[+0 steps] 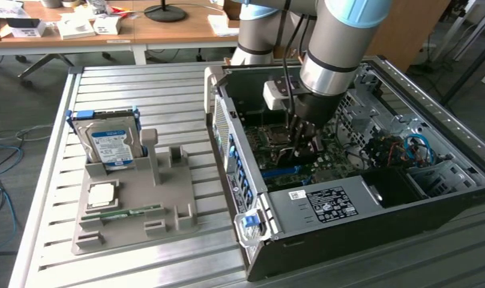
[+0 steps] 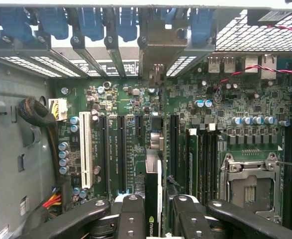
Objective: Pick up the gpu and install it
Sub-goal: 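Insert the gpu into the slot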
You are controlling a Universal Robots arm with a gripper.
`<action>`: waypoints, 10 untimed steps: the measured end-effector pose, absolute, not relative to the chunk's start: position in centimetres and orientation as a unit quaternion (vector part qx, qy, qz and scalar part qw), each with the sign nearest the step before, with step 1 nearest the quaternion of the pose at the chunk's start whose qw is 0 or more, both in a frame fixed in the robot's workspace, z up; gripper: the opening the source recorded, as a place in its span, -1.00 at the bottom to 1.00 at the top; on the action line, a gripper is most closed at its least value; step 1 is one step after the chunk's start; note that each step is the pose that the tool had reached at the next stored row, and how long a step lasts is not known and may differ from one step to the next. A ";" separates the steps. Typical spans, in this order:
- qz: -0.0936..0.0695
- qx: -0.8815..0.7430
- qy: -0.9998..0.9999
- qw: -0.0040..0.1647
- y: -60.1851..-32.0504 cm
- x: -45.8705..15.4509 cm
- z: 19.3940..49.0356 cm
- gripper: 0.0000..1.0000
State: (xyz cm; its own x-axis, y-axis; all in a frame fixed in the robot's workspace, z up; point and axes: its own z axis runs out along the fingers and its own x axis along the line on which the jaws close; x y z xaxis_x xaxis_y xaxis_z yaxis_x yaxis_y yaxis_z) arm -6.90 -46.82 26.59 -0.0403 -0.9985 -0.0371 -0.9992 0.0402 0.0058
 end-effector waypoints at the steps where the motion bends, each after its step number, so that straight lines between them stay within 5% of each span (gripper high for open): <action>1: 0.015 -0.693 0.721 0.011 -46.8 -6.9 26.6 -0.47; 10: 0.015 -0.693 0.721 0.011 -46.8 -7.0 26.6 -0.47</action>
State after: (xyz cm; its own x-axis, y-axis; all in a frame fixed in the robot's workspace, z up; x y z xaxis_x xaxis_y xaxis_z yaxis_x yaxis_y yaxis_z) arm -6.99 -46.82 26.58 -0.0402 -0.9985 -0.0373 -0.9992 0.0400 0.0057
